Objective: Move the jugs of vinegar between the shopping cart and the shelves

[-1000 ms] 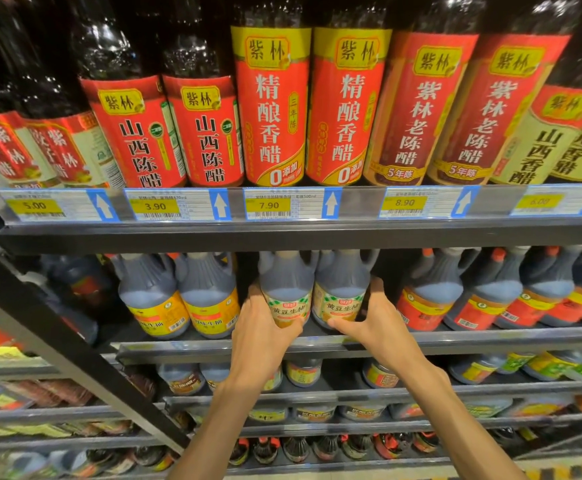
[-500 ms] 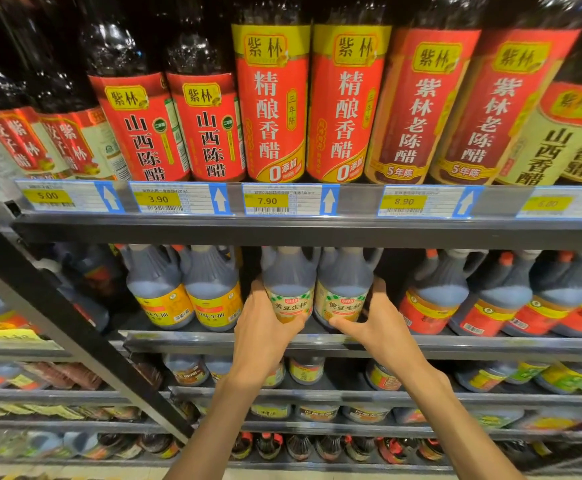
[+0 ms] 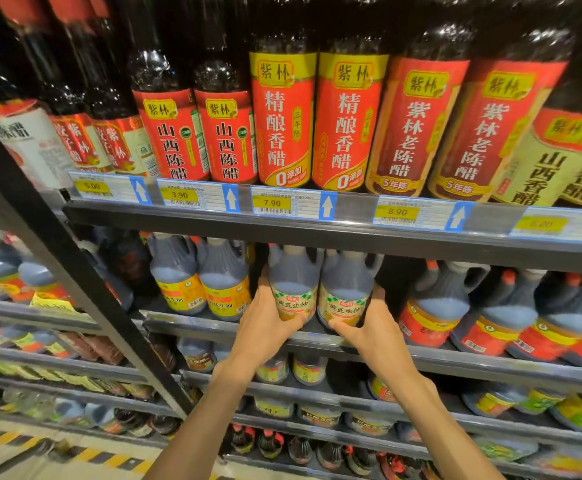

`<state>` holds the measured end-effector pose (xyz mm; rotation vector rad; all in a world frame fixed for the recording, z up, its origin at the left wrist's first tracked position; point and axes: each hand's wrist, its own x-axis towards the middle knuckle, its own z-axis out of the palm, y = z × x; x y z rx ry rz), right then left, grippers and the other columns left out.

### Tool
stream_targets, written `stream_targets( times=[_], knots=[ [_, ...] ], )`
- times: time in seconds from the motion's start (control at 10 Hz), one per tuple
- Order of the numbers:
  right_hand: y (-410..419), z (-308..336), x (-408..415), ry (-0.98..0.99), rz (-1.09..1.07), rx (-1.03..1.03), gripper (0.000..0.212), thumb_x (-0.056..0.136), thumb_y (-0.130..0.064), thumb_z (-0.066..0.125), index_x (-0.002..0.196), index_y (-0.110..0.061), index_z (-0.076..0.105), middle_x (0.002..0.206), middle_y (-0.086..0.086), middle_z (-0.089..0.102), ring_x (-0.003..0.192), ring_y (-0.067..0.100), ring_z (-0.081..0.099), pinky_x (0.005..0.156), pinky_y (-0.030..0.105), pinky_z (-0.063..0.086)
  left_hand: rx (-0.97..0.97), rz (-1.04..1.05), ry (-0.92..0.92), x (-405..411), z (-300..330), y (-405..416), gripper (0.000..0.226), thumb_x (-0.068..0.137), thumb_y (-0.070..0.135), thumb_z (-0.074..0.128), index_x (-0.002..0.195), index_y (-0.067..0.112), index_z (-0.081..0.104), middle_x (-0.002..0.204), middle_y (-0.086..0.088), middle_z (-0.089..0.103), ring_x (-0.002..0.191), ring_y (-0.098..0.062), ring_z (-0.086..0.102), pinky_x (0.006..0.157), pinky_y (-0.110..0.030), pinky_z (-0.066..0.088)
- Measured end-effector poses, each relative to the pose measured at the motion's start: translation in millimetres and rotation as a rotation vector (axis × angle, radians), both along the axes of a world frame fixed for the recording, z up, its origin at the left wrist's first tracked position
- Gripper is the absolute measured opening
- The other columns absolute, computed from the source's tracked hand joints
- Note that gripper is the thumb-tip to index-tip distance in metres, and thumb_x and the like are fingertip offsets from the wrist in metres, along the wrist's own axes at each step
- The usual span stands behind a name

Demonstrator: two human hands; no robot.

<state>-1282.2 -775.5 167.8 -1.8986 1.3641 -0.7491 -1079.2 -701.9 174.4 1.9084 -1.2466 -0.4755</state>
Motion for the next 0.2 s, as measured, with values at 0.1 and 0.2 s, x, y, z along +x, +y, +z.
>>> stream_targets(
  times=[0.1, 0.2],
  knots=[
    [5, 5, 1, -0.01, 0.018, -0.03, 0.074, 0.076, -0.044, 0.086, 0.133, -0.029, 0.041, 0.115, -0.011, 0.064, 0.107, 0.01, 0.065, 0.086, 0.038, 0.058, -0.046, -0.055, -0.015, 1, 0, 4, 0.085, 0.079, 0.047, 0.083, 0.142, 0.026, 0.031, 0.137, 0.008, 0.05, 0.126, -0.01, 0.051, 0.097, -0.031, 0.051],
    [20, 7, 2, -0.053, 0.04, -0.029, 0.08, 0.078, -0.042, 0.085, 0.138, -0.033, 0.032, 0.126, -0.01, 0.061, 0.114, 0.009, 0.062, 0.092, 0.039, 0.057, -0.087, -0.087, -0.043, 1, -2, 17, 0.084, 0.082, 0.041, 0.081, 0.145, 0.025, 0.028, 0.145, 0.004, 0.045, 0.135, -0.013, 0.045, 0.104, -0.032, 0.048]
  ],
)
